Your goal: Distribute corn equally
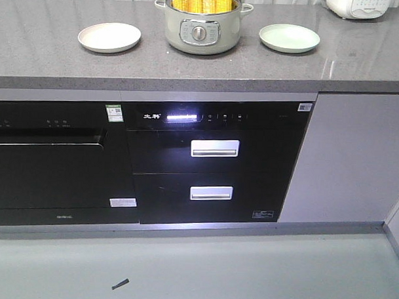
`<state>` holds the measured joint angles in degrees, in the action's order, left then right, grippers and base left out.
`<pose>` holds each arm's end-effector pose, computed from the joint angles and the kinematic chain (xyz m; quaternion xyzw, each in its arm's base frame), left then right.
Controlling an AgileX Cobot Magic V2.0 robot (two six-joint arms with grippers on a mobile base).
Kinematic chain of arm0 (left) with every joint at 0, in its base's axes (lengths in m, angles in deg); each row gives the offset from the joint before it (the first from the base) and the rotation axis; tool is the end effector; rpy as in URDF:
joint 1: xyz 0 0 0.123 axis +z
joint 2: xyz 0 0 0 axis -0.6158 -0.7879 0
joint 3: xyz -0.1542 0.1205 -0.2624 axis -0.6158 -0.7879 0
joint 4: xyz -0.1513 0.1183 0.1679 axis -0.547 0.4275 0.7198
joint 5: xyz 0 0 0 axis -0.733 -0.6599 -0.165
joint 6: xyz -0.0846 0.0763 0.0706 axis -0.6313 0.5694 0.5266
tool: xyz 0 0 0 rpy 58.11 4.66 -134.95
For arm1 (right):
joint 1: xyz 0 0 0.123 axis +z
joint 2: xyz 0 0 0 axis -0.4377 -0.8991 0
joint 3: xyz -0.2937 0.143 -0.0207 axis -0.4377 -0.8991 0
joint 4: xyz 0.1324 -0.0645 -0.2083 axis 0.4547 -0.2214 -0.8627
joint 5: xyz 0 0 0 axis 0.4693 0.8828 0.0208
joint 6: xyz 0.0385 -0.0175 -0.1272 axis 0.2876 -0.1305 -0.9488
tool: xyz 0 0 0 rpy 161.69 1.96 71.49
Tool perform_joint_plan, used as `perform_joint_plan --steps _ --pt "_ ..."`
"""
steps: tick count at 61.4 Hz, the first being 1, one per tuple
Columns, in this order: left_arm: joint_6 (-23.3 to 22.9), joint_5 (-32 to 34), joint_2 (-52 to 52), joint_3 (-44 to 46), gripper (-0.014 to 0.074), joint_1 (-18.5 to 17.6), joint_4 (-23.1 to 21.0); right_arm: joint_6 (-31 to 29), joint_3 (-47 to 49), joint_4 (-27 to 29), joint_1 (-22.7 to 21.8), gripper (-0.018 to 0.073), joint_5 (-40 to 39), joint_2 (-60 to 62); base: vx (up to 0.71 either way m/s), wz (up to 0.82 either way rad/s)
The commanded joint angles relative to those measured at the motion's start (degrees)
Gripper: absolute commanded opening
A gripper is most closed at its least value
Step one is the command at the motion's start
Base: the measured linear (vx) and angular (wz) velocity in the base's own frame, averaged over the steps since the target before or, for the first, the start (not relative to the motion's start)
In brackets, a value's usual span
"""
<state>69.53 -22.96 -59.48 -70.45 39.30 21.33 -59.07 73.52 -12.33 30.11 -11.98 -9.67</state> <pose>0.0602 0.0039 0.1879 -0.0611 0.7303 -0.0285 0.6798 0.0599 0.0043 0.2077 0.0405 0.6794 0.0964 0.7263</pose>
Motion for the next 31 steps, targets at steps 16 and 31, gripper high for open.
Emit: perform_joint_plan --steps 16,31 --pt "-0.7 4.6 1.0 -0.2 -0.0007 -0.3 0.1 -0.7 -0.6 -0.7 -0.2 -0.0001 -3.9 0.2 0.13 0.03" --pt "-0.7 4.6 1.0 -0.2 -0.0007 -0.3 0.1 -0.7 -0.6 -0.7 -0.2 -0.0001 -3.9 0.2 0.13 0.04"
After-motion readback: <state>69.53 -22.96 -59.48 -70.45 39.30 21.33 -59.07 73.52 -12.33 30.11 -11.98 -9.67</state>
